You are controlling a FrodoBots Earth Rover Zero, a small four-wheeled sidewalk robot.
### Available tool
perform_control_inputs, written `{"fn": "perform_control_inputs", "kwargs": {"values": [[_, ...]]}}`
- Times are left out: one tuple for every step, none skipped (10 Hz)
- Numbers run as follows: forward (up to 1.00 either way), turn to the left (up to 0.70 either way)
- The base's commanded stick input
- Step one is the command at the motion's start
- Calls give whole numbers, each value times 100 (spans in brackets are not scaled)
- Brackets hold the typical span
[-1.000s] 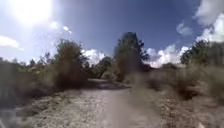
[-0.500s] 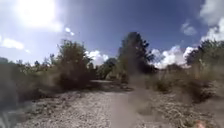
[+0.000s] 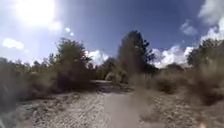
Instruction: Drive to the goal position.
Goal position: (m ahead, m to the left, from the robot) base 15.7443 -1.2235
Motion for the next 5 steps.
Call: {"fn": "perform_control_inputs", "kwargs": {"values": [[45, 5], [45, 15], [45, 25], [45, 0], [45, 0]]}}
